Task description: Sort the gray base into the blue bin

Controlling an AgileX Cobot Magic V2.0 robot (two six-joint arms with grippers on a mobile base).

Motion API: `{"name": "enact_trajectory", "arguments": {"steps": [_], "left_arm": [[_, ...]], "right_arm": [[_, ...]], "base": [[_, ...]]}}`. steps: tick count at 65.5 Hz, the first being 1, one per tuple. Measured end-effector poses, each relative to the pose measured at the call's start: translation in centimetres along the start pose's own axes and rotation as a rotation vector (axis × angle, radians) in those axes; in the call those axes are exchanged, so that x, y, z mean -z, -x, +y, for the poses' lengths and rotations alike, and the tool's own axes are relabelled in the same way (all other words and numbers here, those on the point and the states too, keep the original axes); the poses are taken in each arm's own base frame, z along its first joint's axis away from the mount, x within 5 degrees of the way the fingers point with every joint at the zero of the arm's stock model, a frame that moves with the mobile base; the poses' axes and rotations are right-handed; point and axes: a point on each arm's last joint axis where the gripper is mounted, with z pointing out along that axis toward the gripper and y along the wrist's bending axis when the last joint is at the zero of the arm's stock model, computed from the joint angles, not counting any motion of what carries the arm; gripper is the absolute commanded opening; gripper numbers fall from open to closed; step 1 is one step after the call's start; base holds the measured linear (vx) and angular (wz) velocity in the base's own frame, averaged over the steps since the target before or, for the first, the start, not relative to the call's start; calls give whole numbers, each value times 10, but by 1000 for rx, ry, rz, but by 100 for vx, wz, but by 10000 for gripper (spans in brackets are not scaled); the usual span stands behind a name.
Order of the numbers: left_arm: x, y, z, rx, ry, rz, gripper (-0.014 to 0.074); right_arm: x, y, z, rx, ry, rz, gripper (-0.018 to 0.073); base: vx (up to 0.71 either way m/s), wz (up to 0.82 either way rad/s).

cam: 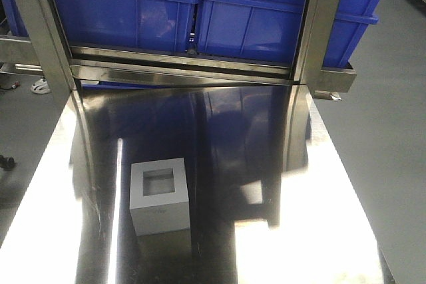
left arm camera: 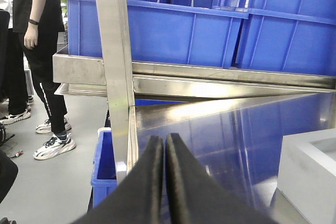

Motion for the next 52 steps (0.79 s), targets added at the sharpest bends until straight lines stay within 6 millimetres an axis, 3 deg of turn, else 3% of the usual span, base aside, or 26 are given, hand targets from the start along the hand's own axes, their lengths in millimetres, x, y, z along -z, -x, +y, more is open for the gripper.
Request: {"name": "enact_trajectory", "arguments": {"steps": [52], "left_arm": [[0, 0, 0, 0, 0, 0, -6]], "right_arm": [[0, 0, 0, 0, 0, 0, -9]], "base": [[0, 0]]}}
